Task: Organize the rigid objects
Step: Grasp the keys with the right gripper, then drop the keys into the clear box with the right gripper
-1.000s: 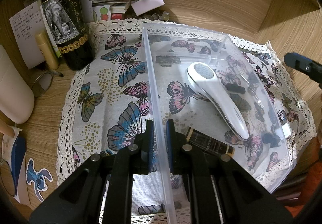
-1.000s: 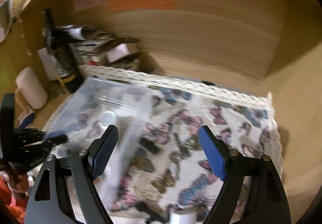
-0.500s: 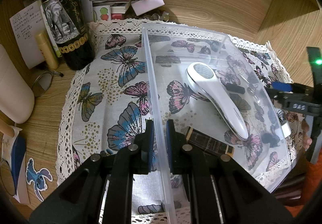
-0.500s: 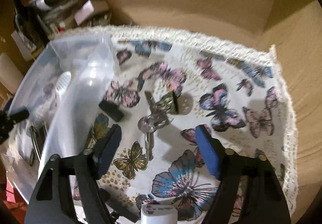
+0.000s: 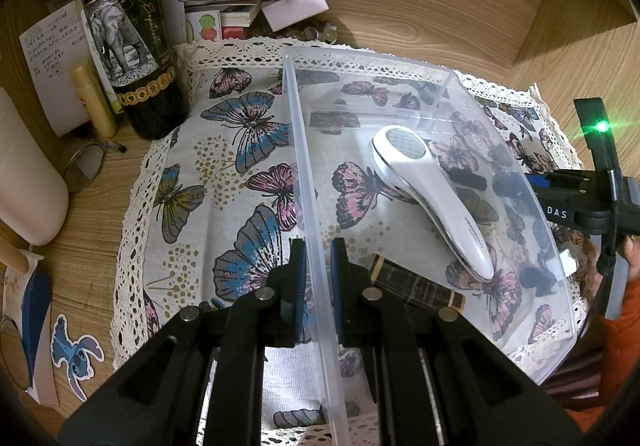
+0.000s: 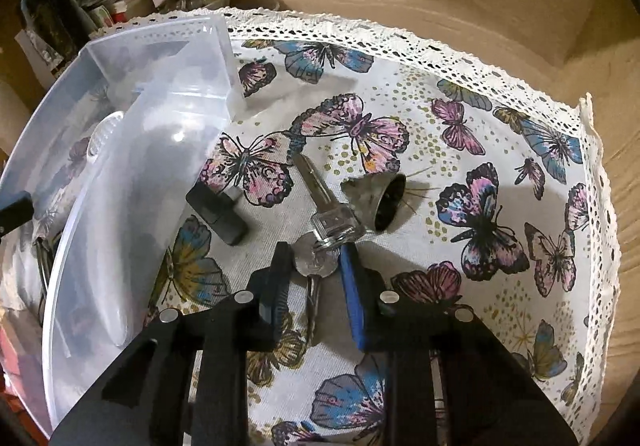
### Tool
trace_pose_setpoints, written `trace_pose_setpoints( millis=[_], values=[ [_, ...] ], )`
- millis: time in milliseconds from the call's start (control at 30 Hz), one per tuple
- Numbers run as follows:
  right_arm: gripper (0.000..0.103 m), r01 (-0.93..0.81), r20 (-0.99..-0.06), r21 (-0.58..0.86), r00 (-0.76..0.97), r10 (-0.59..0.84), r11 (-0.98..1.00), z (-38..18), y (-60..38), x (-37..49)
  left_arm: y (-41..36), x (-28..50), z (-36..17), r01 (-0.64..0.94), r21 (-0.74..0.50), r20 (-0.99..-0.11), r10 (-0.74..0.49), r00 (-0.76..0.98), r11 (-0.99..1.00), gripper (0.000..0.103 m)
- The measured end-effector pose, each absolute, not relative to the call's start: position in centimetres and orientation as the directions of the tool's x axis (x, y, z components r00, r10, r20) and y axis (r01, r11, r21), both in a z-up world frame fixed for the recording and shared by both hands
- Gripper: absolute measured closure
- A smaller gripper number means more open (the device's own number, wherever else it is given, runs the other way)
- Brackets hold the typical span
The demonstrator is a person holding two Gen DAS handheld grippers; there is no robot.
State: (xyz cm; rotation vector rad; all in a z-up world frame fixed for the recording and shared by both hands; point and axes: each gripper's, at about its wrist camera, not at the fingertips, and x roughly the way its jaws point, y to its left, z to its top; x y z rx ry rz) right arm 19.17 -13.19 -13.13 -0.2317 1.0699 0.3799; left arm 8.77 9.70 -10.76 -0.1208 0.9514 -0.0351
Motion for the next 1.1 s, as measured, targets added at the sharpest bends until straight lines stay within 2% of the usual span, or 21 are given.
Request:
trace_pose_setpoints(
  millis=[200, 567, 1100],
  values=[
    [0.08, -0.374, -0.856, -0.001, 0.48, 0.193, 0.927, -12.0, -14.6, 18.3, 9.7, 8.8, -10.8, -0.022, -0.117, -0.81, -0.083, 0.581, 0.993, 0.092],
    [0.08, -0.362, -0.755, -0.013, 0.614, 0.228, 0.932, -6.5, -15.5, 15.8, 9.7, 8.8, -10.8, -0.022, -0.118, -0.81, -0.084, 0.581, 0.993, 0.092],
    [0.08, -0.512, -0.627, -0.003, 0.67, 0.397, 0.859, -1.4, -10.4, 13.6, 9.8, 8.8, -10.8, -0.022, -0.118, -0.81, -0.084, 0.581, 0.993, 0.092]
  ],
)
